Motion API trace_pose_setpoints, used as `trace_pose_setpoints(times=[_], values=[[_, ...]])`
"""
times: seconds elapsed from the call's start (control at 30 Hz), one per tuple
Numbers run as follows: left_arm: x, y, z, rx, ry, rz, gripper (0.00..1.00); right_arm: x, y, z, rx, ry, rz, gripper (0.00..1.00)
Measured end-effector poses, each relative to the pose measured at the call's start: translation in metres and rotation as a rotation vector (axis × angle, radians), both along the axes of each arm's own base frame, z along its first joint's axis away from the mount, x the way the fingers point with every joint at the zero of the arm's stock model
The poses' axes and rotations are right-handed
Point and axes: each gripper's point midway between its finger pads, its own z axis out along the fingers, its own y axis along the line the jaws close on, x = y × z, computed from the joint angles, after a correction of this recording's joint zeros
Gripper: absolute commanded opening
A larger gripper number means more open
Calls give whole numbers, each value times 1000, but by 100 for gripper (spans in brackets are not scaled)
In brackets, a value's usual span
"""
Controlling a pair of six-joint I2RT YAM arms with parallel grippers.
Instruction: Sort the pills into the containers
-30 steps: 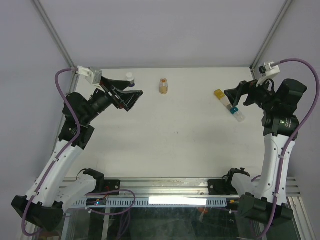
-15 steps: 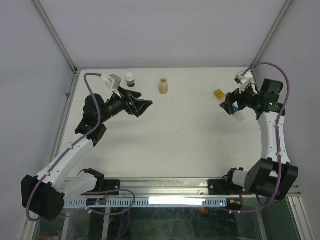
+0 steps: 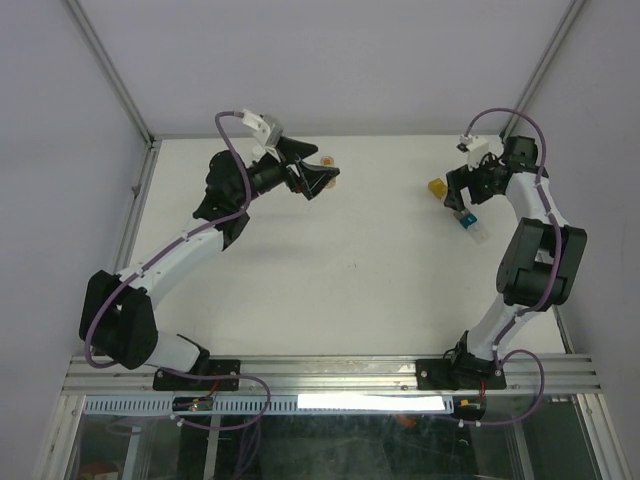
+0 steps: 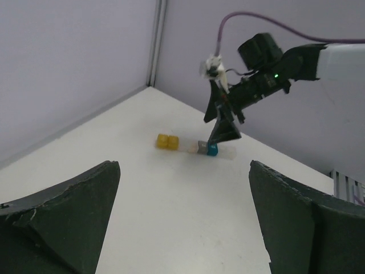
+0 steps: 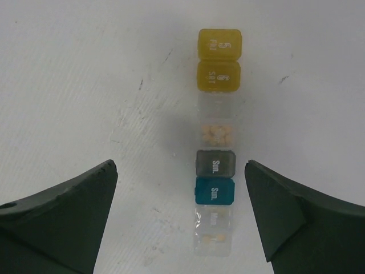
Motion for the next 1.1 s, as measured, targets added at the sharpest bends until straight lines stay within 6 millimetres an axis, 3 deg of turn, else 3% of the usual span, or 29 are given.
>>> trace_pose_setpoints(times=[0.13,0.23,0.4,0.63,0.87,1.1], values=[[5,-24,40,-12,-142,-52,99,15,-1,-22,-24,40,-11,95],[5,-36,53,1,-215,-89,99,19,-2,-43,-36,85,-21,93],[6,-40,36,55,-215,-101,99,20,-6,-65,-50,141,-45,88],[3,-37,-2,127,-156,-103,99,24,-16,-75,-80,164,-85,80],[0,-34,-6,146,-165,-100,99,22,-27,-79,-86,180,-117,68],[-1,-33,-9,157,-156,-101,99,20,-32,-80,-85,184,-124,62]])
